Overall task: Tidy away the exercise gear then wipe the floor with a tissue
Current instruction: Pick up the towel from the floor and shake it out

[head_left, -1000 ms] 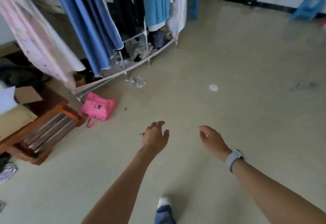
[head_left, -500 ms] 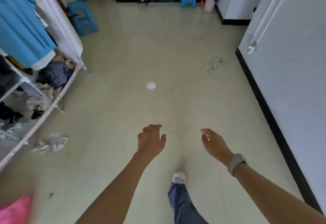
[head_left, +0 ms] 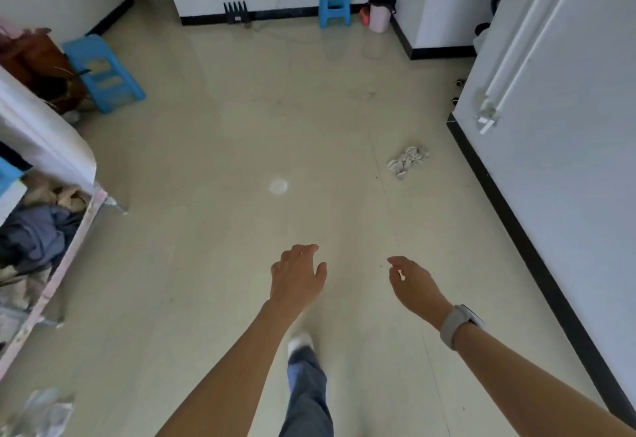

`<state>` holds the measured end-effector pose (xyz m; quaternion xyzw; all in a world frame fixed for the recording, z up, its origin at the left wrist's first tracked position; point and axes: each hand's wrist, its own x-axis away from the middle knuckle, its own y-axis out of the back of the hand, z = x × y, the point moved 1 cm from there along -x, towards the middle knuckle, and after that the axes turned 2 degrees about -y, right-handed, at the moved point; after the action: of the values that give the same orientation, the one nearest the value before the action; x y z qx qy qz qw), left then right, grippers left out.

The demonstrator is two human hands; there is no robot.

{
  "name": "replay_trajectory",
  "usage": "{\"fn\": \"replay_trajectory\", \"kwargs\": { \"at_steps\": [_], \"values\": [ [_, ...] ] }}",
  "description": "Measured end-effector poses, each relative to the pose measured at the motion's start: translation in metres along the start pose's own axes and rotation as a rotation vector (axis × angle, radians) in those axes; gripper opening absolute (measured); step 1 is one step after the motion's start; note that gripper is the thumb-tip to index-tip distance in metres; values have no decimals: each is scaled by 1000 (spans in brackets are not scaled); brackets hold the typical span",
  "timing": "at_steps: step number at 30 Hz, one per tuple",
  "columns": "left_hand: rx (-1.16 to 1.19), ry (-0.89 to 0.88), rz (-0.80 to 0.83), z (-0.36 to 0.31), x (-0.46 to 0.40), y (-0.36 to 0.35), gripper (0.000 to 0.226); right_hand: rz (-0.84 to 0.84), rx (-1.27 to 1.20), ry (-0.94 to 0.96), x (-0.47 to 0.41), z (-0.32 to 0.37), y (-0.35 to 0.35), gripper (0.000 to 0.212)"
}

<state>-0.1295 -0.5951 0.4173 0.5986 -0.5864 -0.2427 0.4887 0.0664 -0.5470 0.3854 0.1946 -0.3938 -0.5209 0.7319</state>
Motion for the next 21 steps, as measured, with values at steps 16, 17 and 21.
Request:
{"fn": "replay_trajectory", "kwargs": {
  "at_steps": [16, 17, 21],
  "values": [
    [27, -168, 142, -21, -456, 120, 42, -125, -145, -289, -380, 128, 82, 32],
    [28, -187, 161, -31, -481, 119, 42, -131, -153, -311, -400, 126, 89, 32],
    [25, -243, 228, -66, -584, 111, 43, -148, -181, -361, -493, 115, 117, 32]
  ]
}}
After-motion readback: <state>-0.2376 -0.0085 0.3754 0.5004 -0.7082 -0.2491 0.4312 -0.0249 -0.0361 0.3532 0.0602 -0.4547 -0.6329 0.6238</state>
